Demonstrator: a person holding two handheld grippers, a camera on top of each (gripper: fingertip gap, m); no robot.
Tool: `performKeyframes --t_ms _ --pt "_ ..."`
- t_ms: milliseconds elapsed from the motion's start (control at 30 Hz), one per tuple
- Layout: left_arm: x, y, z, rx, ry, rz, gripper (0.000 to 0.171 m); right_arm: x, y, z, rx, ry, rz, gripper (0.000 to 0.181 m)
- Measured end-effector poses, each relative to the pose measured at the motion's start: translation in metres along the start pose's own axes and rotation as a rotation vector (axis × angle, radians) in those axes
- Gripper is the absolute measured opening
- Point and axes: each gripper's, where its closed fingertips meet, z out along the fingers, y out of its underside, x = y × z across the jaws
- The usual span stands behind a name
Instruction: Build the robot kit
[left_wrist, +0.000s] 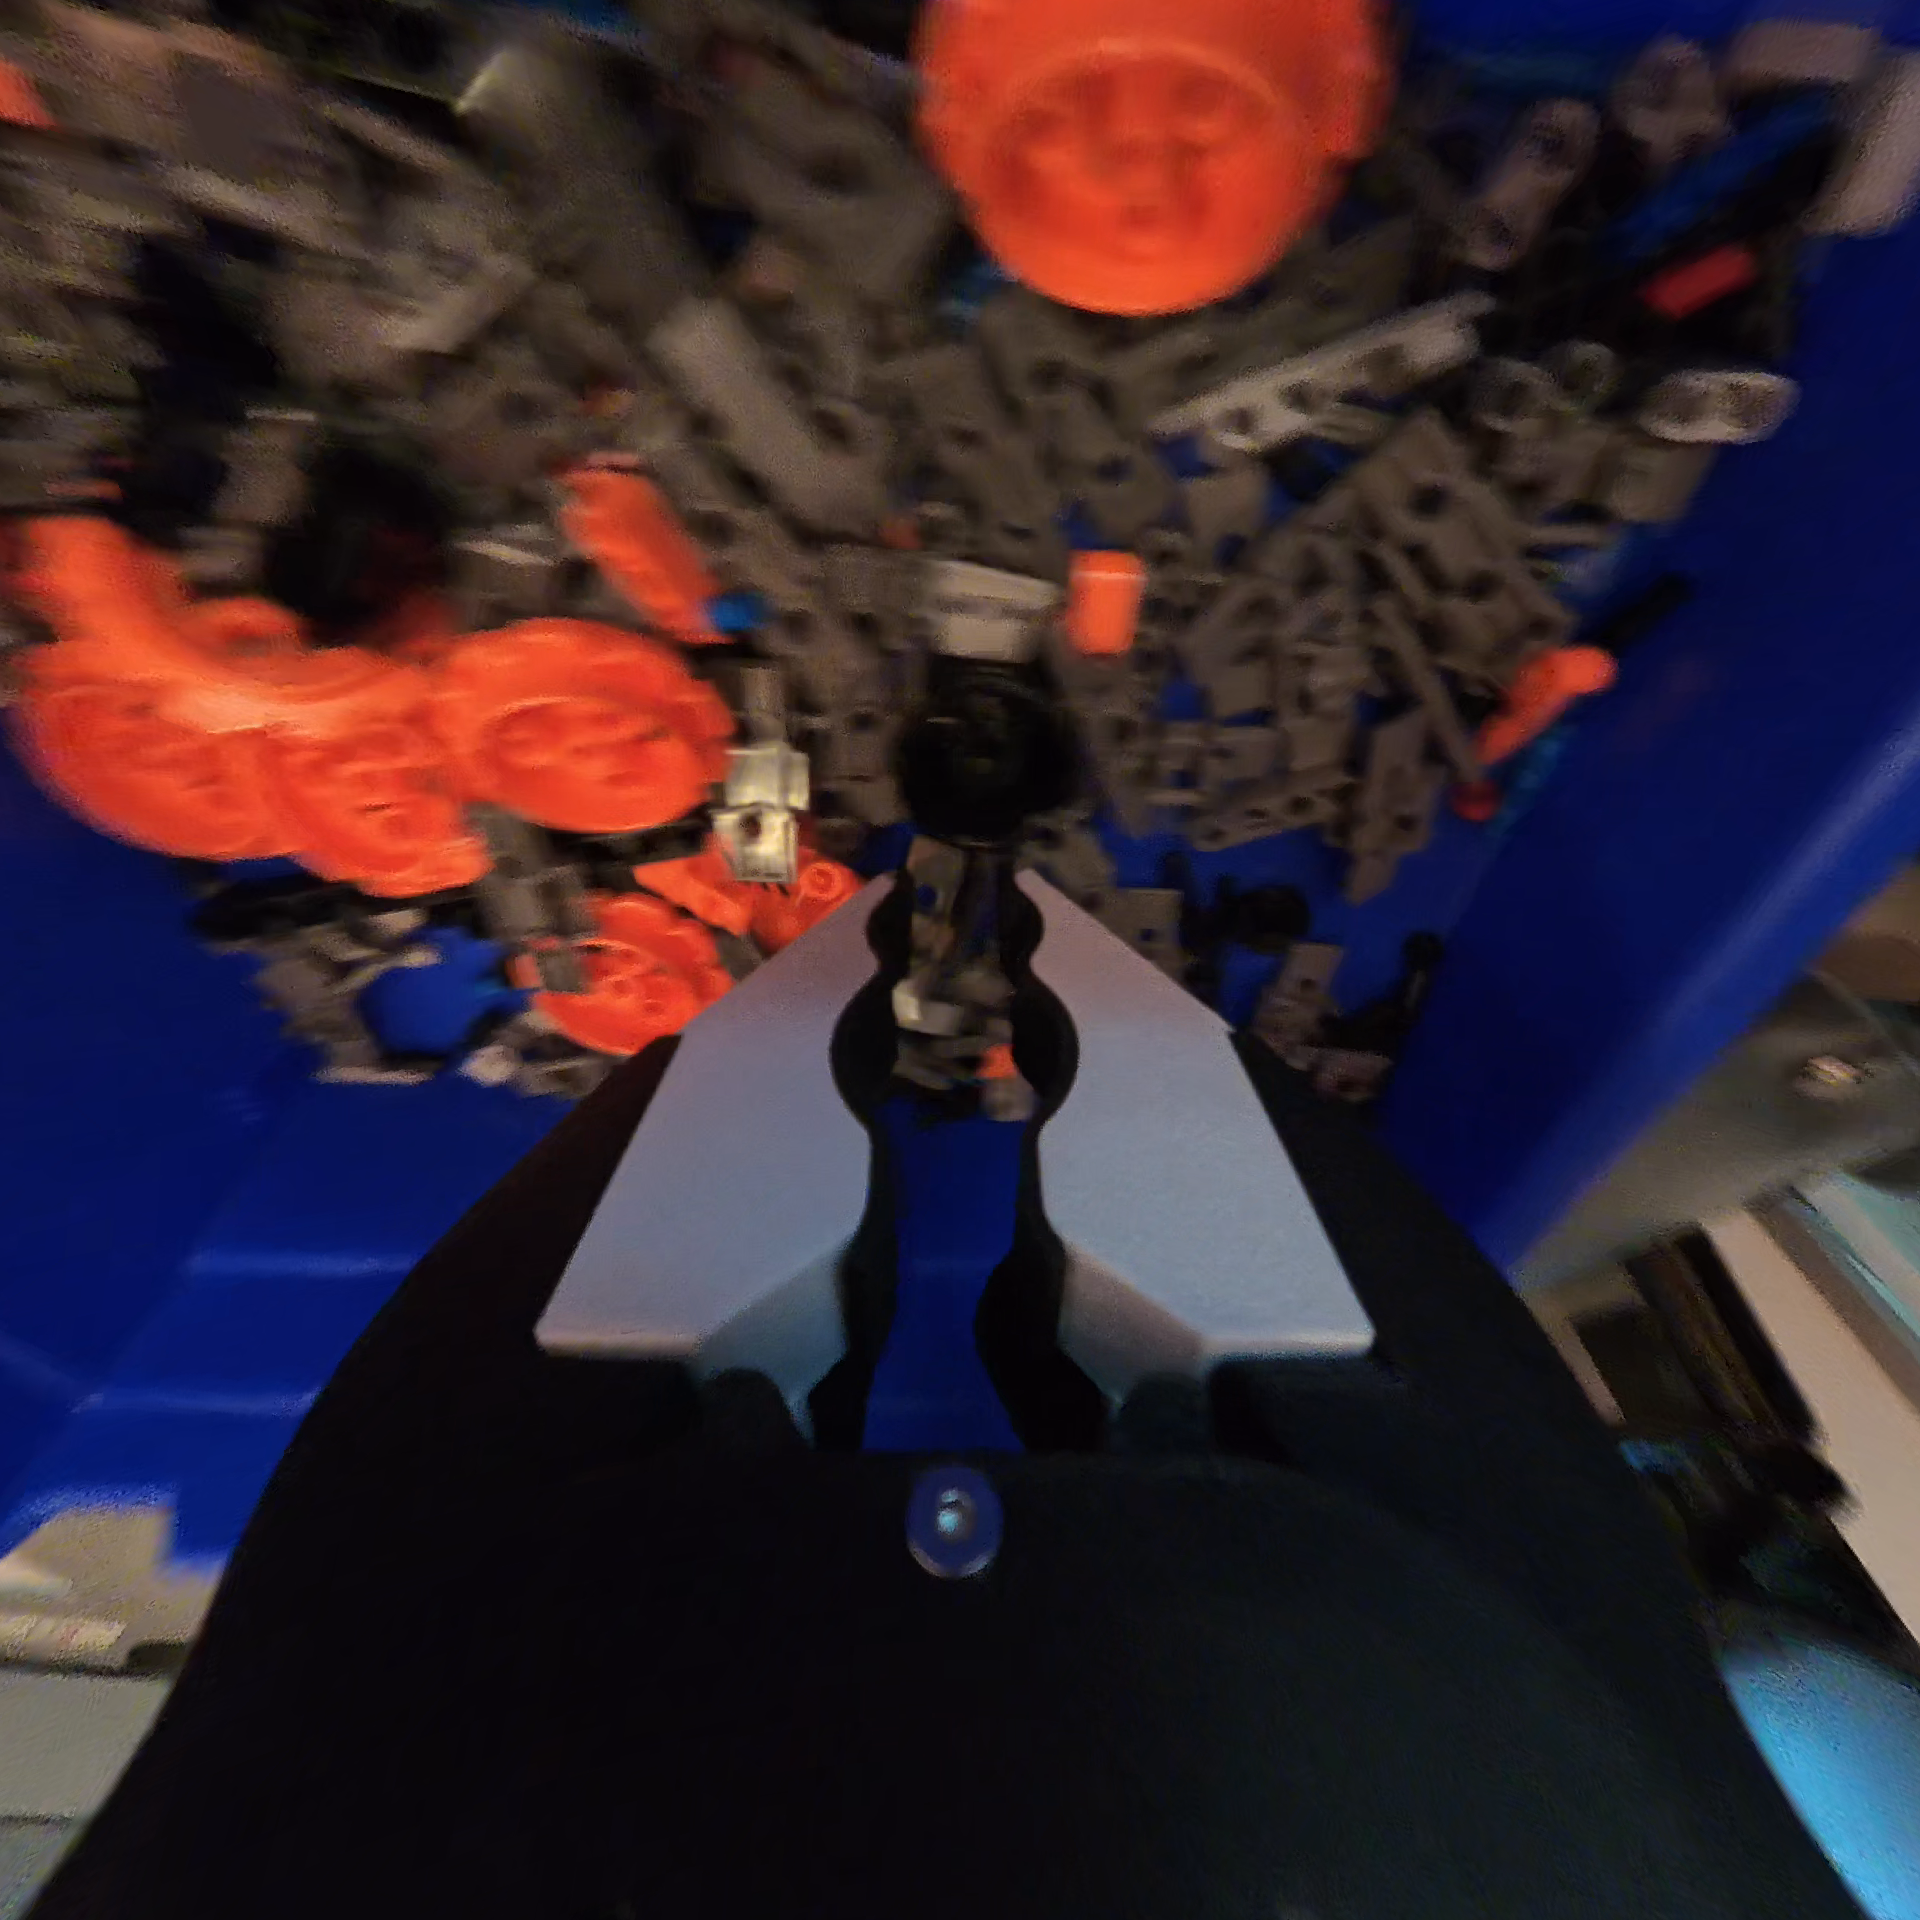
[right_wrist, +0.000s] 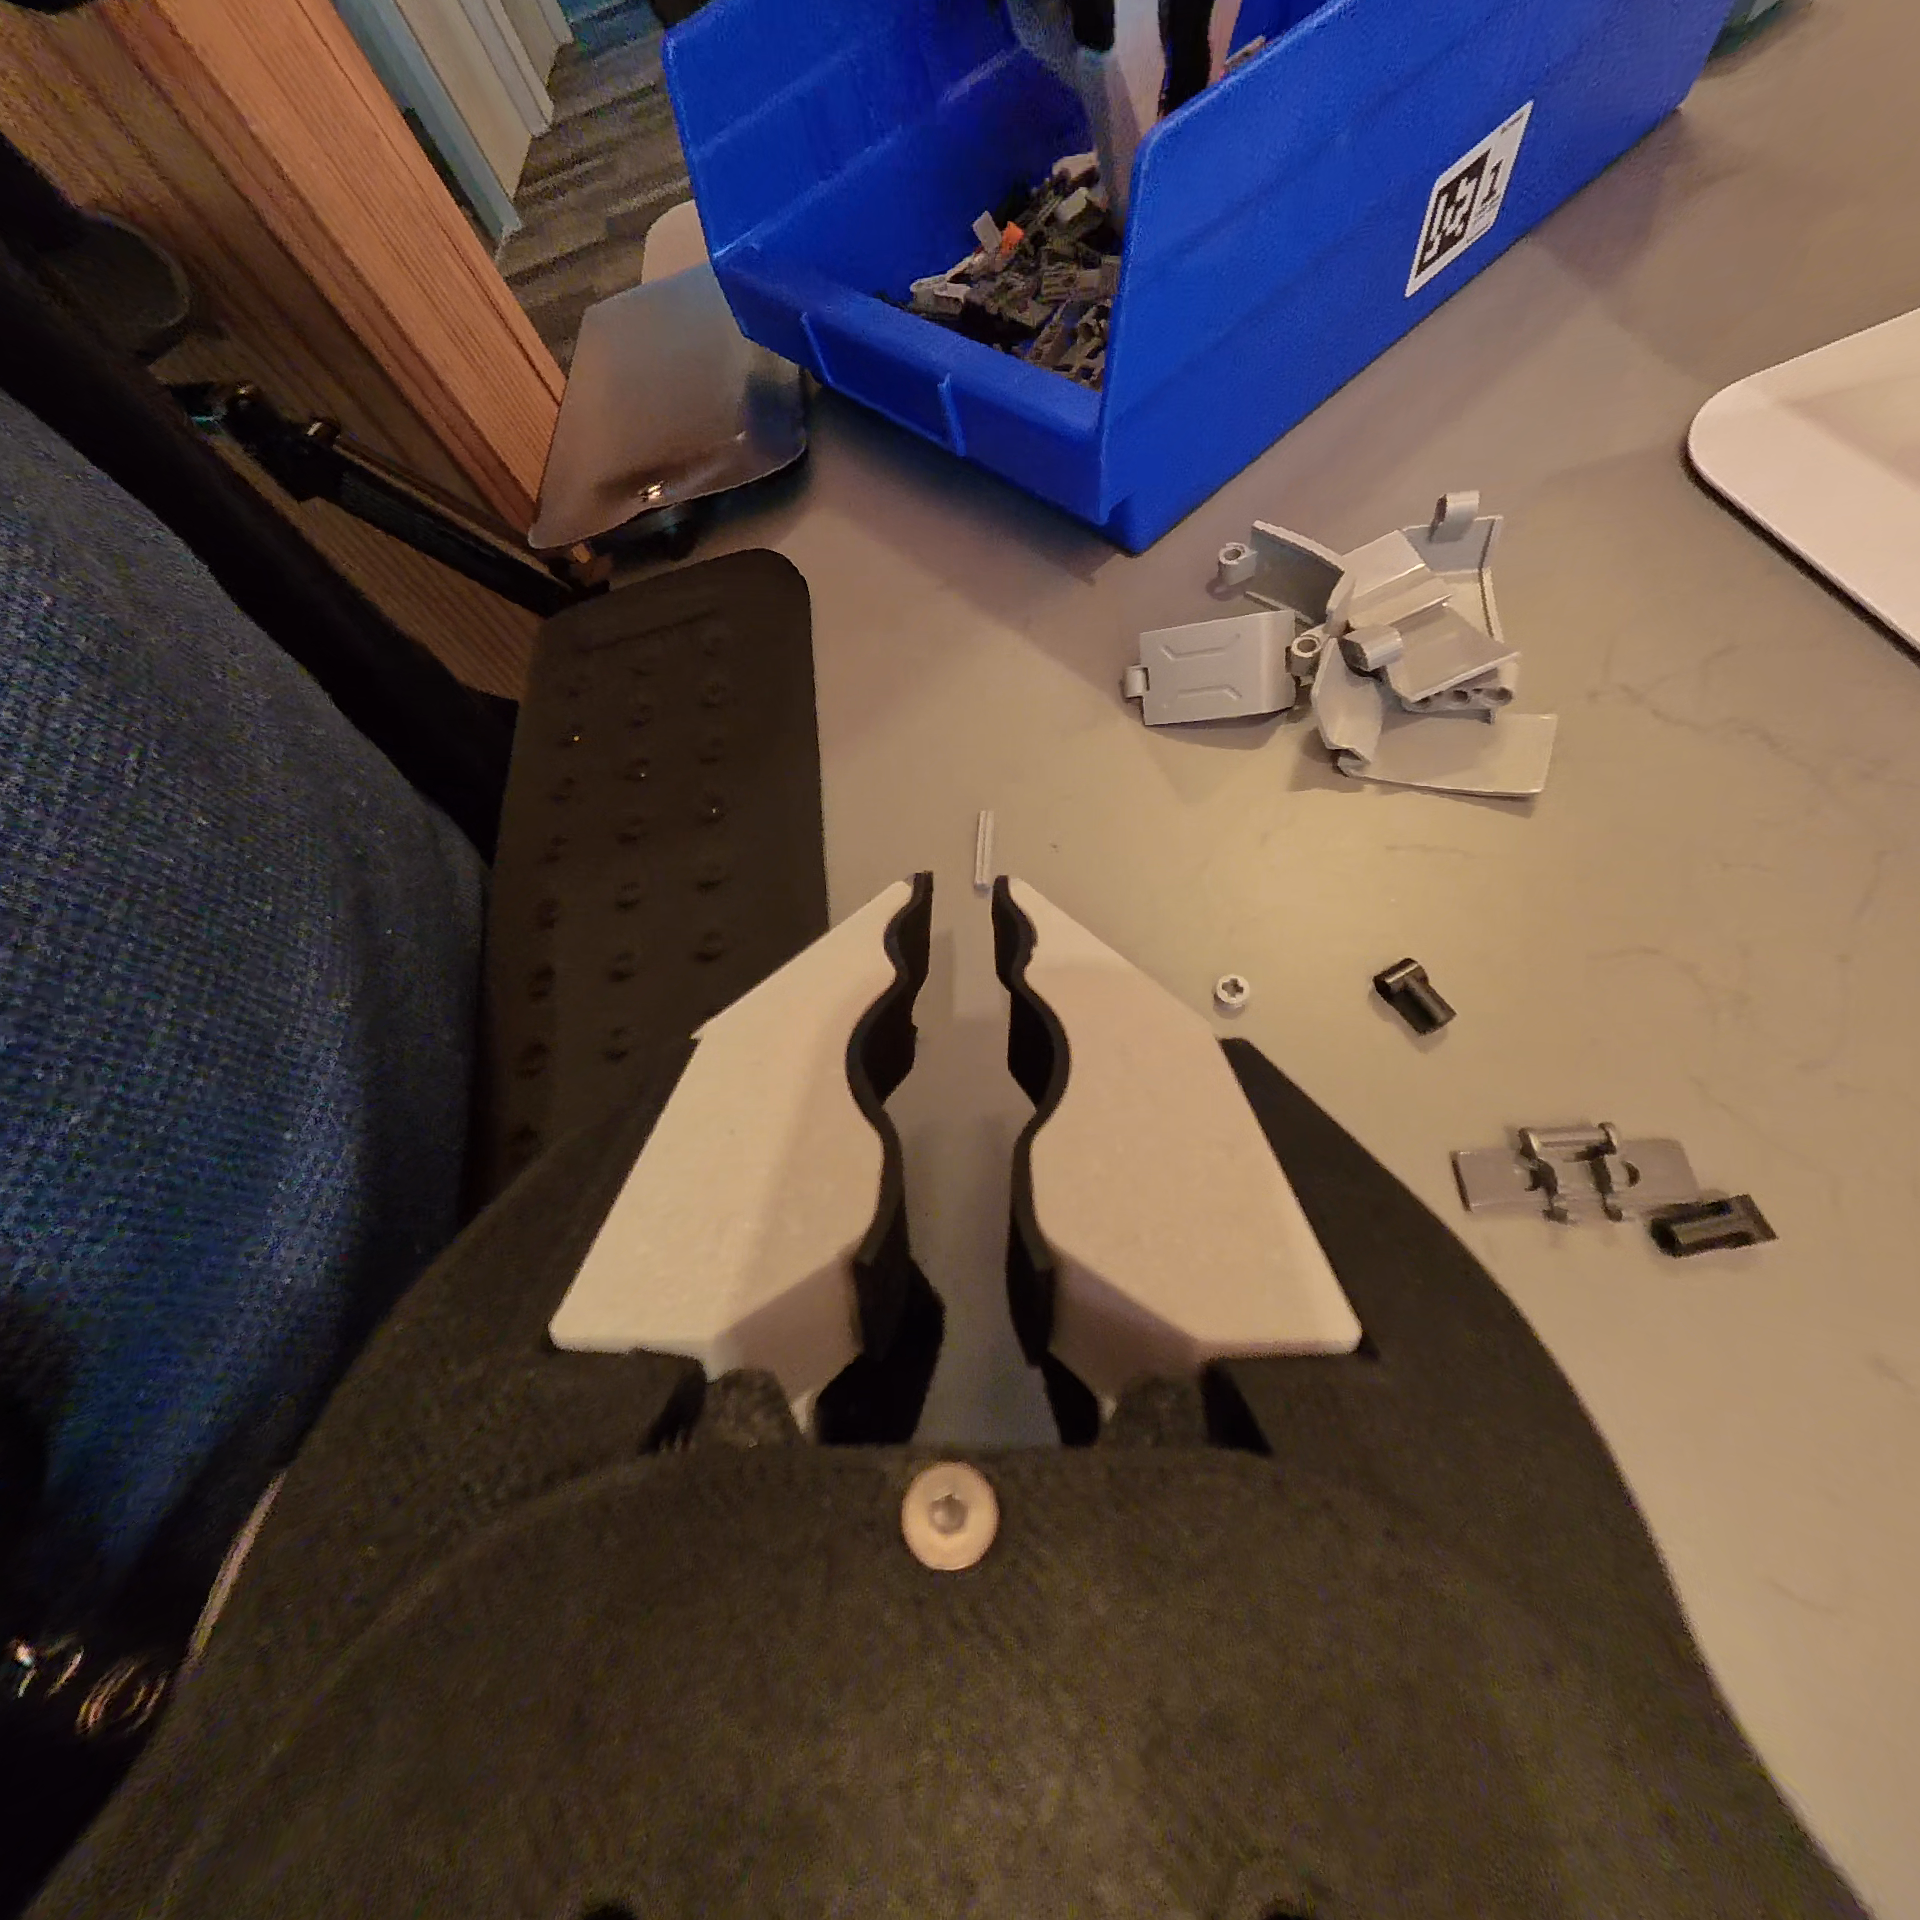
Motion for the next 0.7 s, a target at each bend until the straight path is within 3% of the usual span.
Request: performKeyframes --t_ms 67,167,233,467,700 --pt "-0.011 -0.008 -0.008 0.069 -0.007 -0.022 0.024 0.001 0.001 0.001 0.001 0.005 0.01 0.009" --pt "-0.022 -0.008 -0.026 0.115 -0.009 -0.021 0.024 0.002 0.0 0.002 0.009 0.008 0.013 0.008" --pt "-0.009 0.002 -0.034 0.089 0.078 0.01 0.021 0.001 0.0 0.004 0.011 0.007 0.017 0.008" --pt "-0.011 0.037 -0.025 -0.066 0.074 0.072 0.021 0.004 0.002 0.006 0.021 0.026 0.023 0.008" --pt "-0.008 0.044 -0.015 -0.105 0.176 0.087 0.026 0.007 0.003 0.006 0.047 0.044 0.023 0.006"
